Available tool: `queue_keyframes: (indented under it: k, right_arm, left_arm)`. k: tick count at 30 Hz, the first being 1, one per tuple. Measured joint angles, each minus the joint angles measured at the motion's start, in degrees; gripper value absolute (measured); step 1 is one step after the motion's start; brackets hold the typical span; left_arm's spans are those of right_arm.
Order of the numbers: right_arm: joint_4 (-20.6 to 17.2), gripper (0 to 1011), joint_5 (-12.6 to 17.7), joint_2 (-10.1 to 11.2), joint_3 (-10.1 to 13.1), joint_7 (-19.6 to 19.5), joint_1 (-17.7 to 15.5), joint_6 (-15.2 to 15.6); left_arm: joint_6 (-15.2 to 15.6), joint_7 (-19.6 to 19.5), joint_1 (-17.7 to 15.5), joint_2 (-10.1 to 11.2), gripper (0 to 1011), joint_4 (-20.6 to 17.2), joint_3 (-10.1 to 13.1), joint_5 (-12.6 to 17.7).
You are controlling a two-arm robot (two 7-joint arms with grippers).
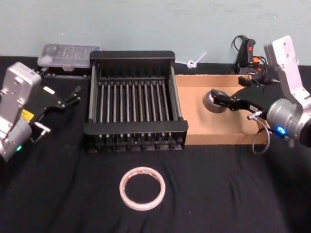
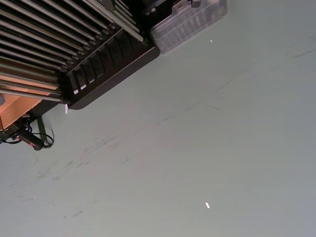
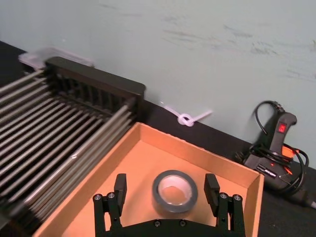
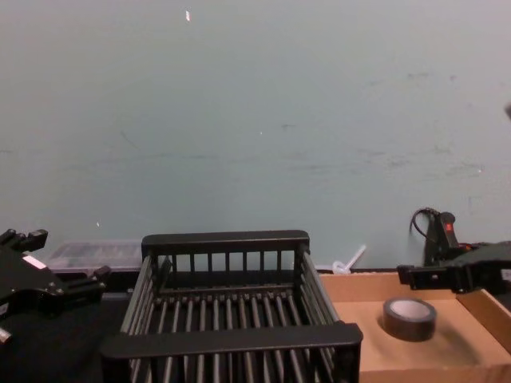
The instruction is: Pick up the white tape and place it into the black box , Pick up the silver tape and place it into the brown box.
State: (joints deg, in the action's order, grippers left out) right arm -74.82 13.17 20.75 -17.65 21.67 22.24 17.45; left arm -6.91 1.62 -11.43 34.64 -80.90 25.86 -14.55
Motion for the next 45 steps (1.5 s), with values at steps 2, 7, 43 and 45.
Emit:
queue_keyframes:
  k: [2, 7, 43, 45]
  right_arm:
    - [-2.86, 1002, 0.86, 1.49, 0.29, 1.32, -2.04, -0.76]
    - [-6.85, 1002, 2.33, 4.27, 0.44, 3.86, -5.26, -3.09]
    - [-14.26, 1002, 7.33, 13.58, -7.83, 14.07, -15.56, -12.83]
    - [-13.67, 1002, 6.99, 13.16, -9.01, 14.47, -14.56, -12.86]
  left_arm:
    - [0.0, 0.0, 0.0, 0.0, 1001, 0.0, 0.0, 0.0]
    - [0.0, 0.0, 0.0, 0.0, 1001, 0.0, 0.0, 0.0]
    - [0.0, 0.0, 0.0, 0.0, 1001, 0.0, 0.0, 0.0]
    - [0.0, 0.0, 0.0, 0.0, 1001, 0.0, 0.0, 0.0]
